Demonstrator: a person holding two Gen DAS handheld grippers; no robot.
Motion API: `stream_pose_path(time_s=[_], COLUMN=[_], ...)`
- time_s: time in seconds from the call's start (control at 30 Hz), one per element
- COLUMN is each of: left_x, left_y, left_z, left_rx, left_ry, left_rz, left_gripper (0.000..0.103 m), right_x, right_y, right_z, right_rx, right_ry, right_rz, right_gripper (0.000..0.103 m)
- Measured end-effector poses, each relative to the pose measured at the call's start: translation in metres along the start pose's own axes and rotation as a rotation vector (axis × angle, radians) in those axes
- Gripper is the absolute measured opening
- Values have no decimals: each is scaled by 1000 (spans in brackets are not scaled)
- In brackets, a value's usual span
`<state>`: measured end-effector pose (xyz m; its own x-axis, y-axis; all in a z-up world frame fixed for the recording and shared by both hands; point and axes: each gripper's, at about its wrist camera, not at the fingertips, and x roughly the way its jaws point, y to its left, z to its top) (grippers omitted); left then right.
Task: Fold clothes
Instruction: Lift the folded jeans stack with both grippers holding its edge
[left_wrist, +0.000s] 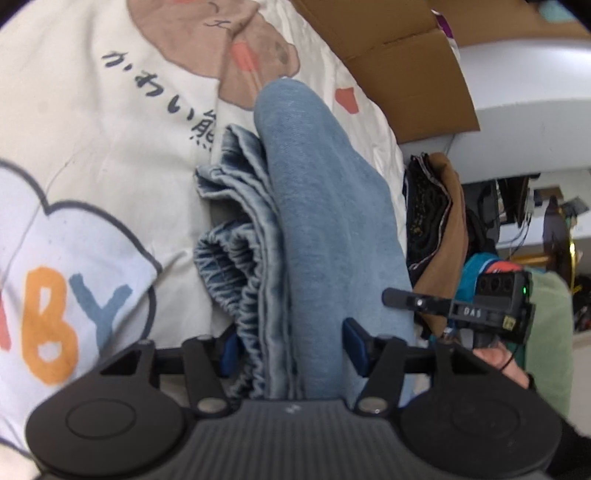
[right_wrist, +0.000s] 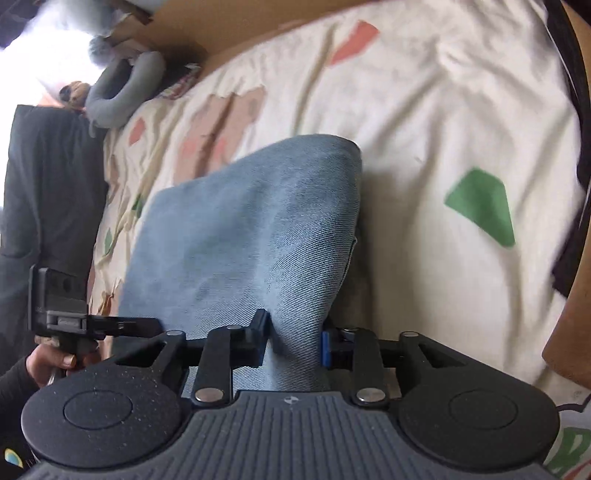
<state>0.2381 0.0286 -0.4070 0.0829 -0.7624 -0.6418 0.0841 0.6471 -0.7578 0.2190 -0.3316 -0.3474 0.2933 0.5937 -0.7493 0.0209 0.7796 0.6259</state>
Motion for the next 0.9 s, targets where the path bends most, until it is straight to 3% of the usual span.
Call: stream_pose_path(time_s=[0.03,0.2,0.33,0.4,0.53,0.63,0.7,0.9], left_x=[1,8,15,17,19,18,16,7], left_y=[2,11,16,19,21,17,13,2], left_z=[-1,0,4,6,5,3,3,-1], left_rx=[3,-6,-18,-28,-47,-46,-39,-30], left_ry=[-2,-9,-16,-21,-25,-36,-39,-43], left_rz=[0,-33,-78,-110,-143,-143,-139,-135], left_gripper=[77,77,74,66,52,49,47,45], right_x=[2,14,30,36,39,32,27,16], right_y=[-5,-21,-27,-26,-18,-16,-12,2], right_z=[-1,-4,-6,-5,-2,-1,-1,0], right_rx=[21,89,136,140,95,95,90,61], right_ry=[-5,0,22,28,19,9,-1,-18], right_rz=[16,87,142,160,152,168,170,150], right_gripper=[37,43,51,54,45,30,26,22])
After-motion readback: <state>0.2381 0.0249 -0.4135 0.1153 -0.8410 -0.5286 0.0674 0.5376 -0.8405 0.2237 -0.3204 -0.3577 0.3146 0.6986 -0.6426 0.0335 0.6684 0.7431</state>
